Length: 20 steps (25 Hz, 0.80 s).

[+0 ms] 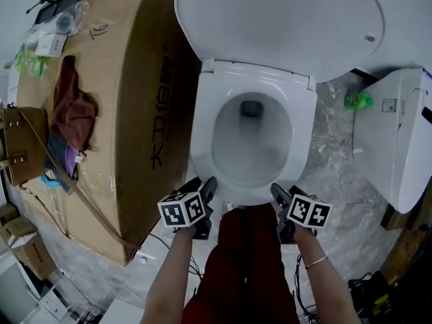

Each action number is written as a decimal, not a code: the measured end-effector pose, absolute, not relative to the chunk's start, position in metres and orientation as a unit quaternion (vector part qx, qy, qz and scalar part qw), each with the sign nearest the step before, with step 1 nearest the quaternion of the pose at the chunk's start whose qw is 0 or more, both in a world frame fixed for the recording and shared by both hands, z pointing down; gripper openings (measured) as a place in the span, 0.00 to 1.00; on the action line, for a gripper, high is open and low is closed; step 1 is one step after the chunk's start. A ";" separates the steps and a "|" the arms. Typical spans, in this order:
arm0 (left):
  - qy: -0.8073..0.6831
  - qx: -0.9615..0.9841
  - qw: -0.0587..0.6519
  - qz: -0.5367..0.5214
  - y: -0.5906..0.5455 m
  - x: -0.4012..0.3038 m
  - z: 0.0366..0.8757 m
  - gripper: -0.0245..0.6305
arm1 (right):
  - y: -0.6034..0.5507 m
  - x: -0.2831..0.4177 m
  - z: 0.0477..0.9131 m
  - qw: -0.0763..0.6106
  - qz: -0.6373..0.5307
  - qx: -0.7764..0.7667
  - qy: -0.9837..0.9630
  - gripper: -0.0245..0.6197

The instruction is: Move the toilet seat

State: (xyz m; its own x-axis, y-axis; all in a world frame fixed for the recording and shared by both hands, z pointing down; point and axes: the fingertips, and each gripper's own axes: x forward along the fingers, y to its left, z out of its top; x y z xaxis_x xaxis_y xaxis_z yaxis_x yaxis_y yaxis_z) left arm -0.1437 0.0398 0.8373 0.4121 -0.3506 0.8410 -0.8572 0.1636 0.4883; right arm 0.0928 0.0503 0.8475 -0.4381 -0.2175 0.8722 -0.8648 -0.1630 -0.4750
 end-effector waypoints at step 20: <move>-0.470 0.672 0.536 0.202 0.035 -0.142 0.738 0.33 | 0.038 0.093 0.748 0.178 0.599 0.456 -0.634 0.49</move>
